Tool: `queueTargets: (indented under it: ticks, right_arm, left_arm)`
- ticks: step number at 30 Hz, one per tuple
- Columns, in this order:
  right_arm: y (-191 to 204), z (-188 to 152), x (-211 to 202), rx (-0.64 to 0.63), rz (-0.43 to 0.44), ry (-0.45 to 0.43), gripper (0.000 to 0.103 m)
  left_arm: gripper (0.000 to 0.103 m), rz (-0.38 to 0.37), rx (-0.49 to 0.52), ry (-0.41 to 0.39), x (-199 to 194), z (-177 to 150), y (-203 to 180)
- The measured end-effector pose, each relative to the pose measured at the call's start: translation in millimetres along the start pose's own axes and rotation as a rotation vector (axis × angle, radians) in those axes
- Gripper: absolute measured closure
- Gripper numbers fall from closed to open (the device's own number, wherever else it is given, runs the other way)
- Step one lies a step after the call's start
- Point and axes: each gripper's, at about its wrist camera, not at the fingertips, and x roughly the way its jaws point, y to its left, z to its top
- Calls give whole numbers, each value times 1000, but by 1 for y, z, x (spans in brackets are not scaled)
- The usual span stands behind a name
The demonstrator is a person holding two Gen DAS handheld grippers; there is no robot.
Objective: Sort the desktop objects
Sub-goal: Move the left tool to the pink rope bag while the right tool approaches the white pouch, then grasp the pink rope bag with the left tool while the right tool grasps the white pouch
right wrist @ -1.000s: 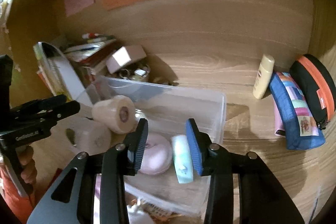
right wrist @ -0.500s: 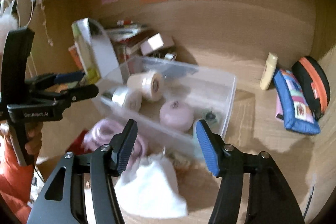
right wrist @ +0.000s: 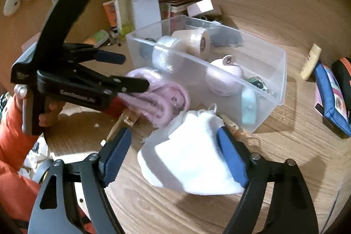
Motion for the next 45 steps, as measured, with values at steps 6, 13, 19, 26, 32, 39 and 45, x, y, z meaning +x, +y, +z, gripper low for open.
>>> queueTargets:
  ticks: [6, 13, 19, 26, 32, 39, 45]
  right_arm:
    - [-12, -19, 5, 39, -9, 50, 24]
    - [-30, -32, -10, 95, -50, 40, 25]
    - [-40, -39, -26, 113, -81, 38, 24]
    - [-49, -35, -31, 155, -34, 22, 24]
    - [-41, -30, -22, 122, -49, 46, 24]
    - [-36, -27, -11, 80, -71, 93, 21]
    - [-27, -27, -3, 12, -115, 119, 21]
  left_arm:
    - [15, -37, 26, 32, 4, -10, -19]
    - [15, -93, 48, 43, -5, -18, -40]
    - [15, -96, 125, 13, -27, -24, -58]
    - [9, -19, 237, 25, -24, -8, -63]
    - [8, -82, 315, 135, 6, 9, -65]
    - [8, -114, 356, 243, 36, 20, -68]
    - [3, -165, 352, 278, 50, 21, -71]
